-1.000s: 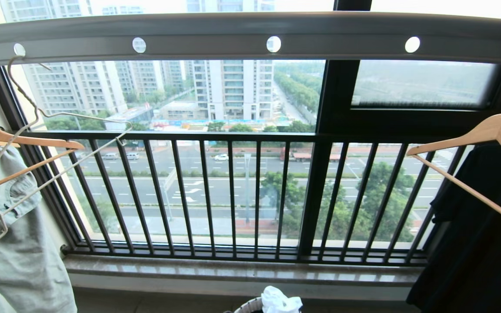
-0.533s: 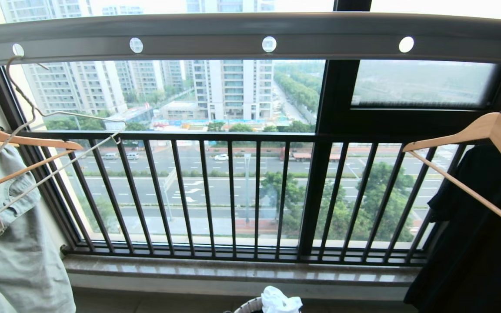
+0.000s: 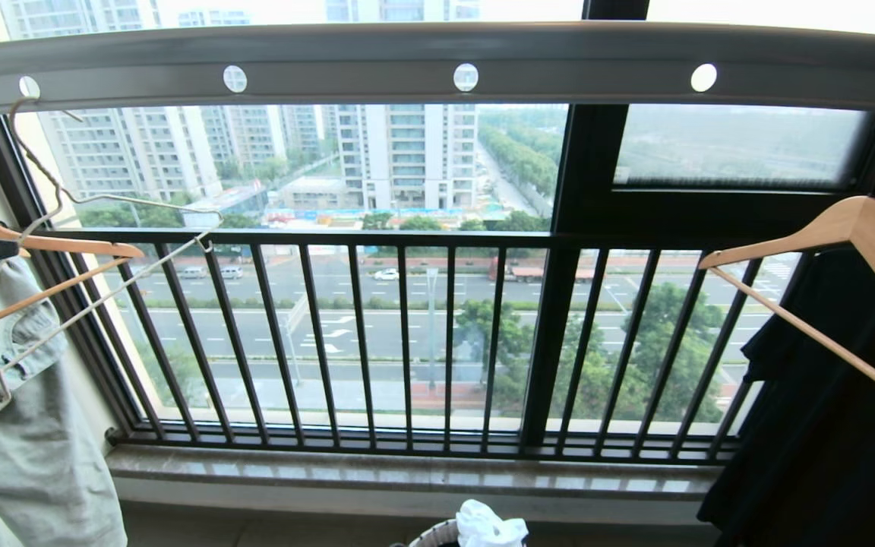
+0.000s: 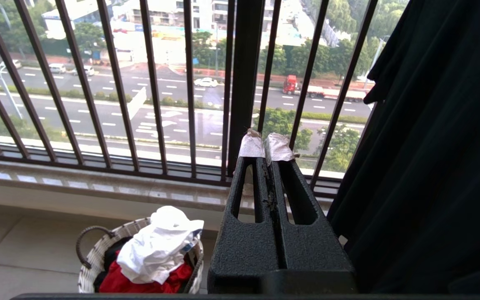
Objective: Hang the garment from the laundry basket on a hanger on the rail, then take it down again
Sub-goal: Pick up the clothes rack on the clothesline
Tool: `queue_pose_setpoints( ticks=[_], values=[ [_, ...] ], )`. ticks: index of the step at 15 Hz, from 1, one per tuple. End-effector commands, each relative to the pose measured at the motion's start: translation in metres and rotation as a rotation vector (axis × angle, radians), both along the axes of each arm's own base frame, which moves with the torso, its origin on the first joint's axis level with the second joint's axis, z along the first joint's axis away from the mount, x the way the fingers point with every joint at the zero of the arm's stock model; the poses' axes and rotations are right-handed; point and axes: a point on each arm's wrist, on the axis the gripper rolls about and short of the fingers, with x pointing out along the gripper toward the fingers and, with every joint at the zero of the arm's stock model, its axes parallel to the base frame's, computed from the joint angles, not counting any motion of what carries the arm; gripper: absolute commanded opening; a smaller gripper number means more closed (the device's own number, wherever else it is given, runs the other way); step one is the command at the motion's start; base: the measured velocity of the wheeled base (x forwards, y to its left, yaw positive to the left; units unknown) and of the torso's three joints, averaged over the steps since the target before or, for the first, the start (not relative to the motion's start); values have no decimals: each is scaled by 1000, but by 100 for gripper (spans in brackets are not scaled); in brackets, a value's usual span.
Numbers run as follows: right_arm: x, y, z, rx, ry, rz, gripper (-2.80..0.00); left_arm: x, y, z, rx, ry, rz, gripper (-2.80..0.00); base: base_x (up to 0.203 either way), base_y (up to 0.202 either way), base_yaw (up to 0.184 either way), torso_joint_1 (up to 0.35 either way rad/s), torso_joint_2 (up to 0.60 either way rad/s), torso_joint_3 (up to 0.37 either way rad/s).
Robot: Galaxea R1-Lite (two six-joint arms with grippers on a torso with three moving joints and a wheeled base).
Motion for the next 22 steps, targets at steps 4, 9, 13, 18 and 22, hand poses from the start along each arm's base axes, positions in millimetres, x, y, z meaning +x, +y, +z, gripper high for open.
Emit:
queue_pose_setpoints(
  ticks=[4, 9, 13, 18, 22],
  values=[
    [0, 0, 0, -1, 2, 1, -280, 37, 19, -26, -72, 93, -78, 0, 0, 0, 0, 0, 0, 0],
    [0, 0, 0, -1, 1, 1, -280, 51, 25, -34, -103, 97, -132, 0, 0, 0, 0, 0, 0, 0],
    [0, 0, 0, -1, 2, 1, -280, 53, 24, -35, -101, 88, -139, 0, 0, 0, 0, 0, 0, 0],
    [0, 0, 0, -1, 1, 1, -280, 57, 21, -37, -105, 95, -156, 0, 0, 0, 0, 0, 0, 0],
    [0, 0, 0, -1, 2, 1, -280, 58, 21, -37, -104, 92, -157, -280, 0, 0, 0, 0, 0, 0]
  ],
)
